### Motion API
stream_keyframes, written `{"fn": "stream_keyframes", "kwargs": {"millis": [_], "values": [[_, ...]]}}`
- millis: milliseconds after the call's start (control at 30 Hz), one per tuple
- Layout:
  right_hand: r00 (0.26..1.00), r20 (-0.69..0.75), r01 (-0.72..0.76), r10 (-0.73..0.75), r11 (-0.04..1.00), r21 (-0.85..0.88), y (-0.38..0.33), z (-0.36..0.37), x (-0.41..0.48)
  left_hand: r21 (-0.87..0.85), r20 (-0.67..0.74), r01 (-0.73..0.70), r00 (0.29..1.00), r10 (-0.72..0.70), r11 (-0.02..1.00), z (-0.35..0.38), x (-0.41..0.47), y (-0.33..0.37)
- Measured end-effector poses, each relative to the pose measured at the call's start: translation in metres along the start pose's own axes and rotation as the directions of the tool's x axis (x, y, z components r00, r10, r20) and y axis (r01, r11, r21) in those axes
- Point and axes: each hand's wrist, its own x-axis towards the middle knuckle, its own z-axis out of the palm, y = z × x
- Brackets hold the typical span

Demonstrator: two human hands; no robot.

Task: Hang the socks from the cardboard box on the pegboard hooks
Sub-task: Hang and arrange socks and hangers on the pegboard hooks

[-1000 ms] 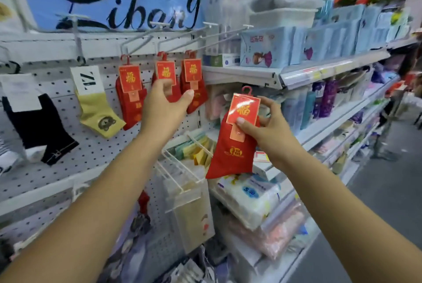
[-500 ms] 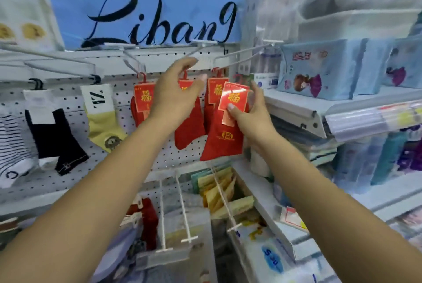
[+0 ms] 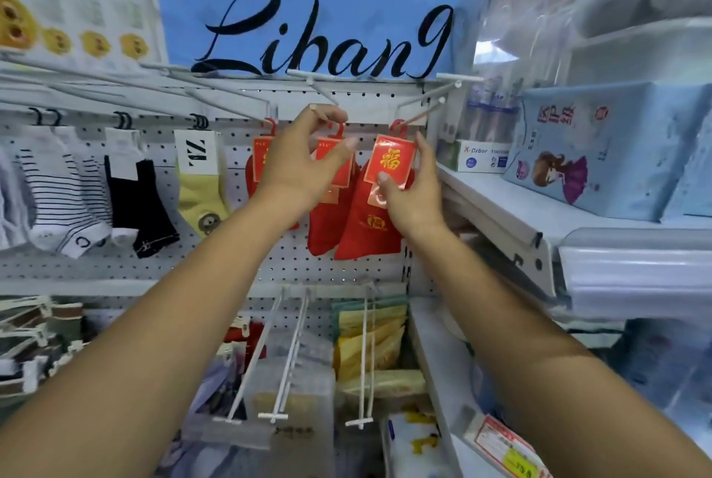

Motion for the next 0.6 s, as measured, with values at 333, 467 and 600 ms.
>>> {"fn": "stream_keyframes", "kwargs": {"millis": [333,467,600], "values": [[0.991,0.11,0.107,-0.082,0.963,-0.247,0.012,-0.015,0.012,0.023,-0.013,0.028,1.0,-0.028,0.999,0.003,-0.003,0.0],[0.987,0.122,0.143,-0.104,0.917,-0.373,0.012,-0.017,-0.006,-0.003,-0.038,0.05,0.998,-0.05,0.999,0.001,-0.014,-0.003],[0.978,0.164,0.179,-0.127,0.917,-0.356,0.014,-0.021,-0.031,0.014,-0.04,0.121,0.992,-0.12,0.993,-0.009,-0.047,-0.014]]}}
